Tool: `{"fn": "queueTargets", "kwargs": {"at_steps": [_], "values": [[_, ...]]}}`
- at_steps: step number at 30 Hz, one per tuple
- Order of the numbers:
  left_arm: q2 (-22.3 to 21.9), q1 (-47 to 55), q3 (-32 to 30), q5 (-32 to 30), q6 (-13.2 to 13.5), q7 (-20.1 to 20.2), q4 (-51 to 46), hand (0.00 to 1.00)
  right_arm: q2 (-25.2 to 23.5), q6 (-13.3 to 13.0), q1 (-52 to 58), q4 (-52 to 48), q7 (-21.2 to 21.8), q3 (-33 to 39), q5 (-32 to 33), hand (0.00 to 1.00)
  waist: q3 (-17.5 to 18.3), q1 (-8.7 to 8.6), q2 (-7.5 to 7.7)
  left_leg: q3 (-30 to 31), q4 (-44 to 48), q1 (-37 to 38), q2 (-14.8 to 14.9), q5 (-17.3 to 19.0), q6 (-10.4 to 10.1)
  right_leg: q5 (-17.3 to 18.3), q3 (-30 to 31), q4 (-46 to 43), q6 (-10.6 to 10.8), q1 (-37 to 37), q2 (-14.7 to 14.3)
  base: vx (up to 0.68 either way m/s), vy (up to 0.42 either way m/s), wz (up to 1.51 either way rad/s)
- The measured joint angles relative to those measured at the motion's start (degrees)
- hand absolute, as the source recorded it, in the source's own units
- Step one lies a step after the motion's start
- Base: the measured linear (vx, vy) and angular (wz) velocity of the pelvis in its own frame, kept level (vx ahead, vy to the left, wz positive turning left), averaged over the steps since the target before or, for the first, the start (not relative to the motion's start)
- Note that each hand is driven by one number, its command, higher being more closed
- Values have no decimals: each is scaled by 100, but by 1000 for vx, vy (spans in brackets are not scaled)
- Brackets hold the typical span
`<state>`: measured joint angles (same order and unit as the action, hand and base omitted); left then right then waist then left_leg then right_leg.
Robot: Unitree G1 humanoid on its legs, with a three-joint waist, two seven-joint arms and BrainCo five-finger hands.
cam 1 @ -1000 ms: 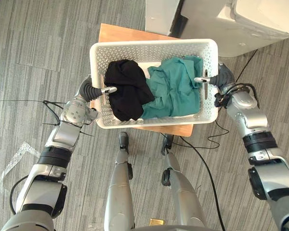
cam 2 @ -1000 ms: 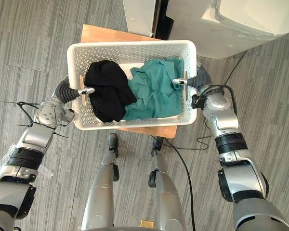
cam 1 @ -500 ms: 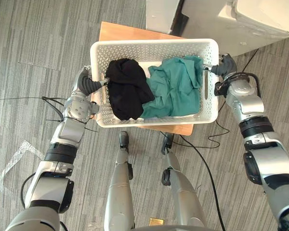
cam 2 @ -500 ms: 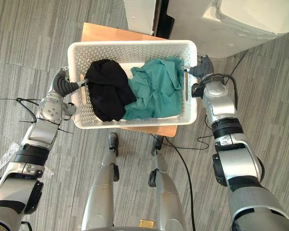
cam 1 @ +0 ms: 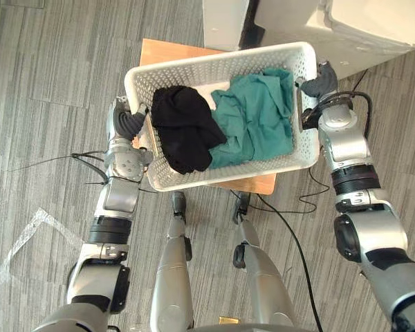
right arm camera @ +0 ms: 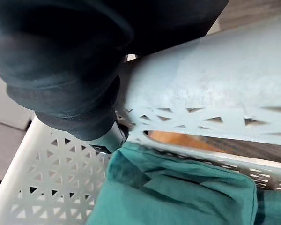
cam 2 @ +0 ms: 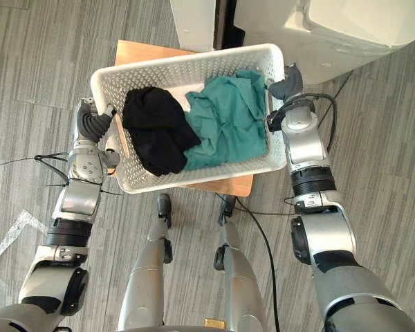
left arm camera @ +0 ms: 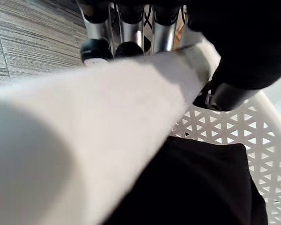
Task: Pick up the laundry basket with both hands and put the clothes into the washing machine.
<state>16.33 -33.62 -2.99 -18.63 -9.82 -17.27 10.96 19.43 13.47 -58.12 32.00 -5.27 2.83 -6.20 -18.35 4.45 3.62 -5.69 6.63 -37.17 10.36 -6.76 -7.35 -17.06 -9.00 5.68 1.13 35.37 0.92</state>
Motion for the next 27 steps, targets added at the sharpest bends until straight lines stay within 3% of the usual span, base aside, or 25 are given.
{"fn": "queueTargets", "kwargs": {"at_steps": [3, 10, 16, 19, 22, 27], "values": [[-92, 3, 0, 21, 1, -101, -346, 100, -46, 39, 2, -440, -122, 225, -111, 100, -150, 26, 7, -39, -56, 199, -18, 0, 1, 90, 97, 5, 108, -153, 10, -52, 67, -6], [-98, 16, 4, 173, 3, -161, -449, 100, -218, 48, 21, -586, -251, 417, -99, 100, -444, 78, -5, -99, -177, 525, -43, -3, -4, 91, 139, 2, 41, -357, 12, -23, 56, -6], [-114, 76, 12, 312, 10, -173, -449, 100, -327, 34, 323, -581, -477, 422, 412, 100, -519, -19, 0, -98, -286, 967, -66, 35, 12, 77, 170, 0, 26, -743, 15, 17, 74, 0], [-177, 179, 47, 471, 33, -179, -449, 100, -401, -119, 899, -690, -497, 424, 635, 100, -518, -54, -1, -162, -271, 1360, -92, 151, 35, 81, 289, 0, 31, -1087, 4, 19, 65, -11], [-182, 513, 173, 699, 117, -179, -500, 100, -595, -199, 1815, -1153, -506, 434, 691, 100, -514, -122, 6, -330, -188, 1774, -187, 348, 79, 356, 447, 0, 153, -1468, 98, 21, 53, -20], [-259, 1413, 422, 971, 169, 49, -727, 100, -979, -225, 3568, -1959, -447, 473, 811, 100, -497, -394, 2, -585, 741, 2170, -67, 1126, 129, 616, 765, -196, 175, -1996, 75, 58, 48, -37]]}}
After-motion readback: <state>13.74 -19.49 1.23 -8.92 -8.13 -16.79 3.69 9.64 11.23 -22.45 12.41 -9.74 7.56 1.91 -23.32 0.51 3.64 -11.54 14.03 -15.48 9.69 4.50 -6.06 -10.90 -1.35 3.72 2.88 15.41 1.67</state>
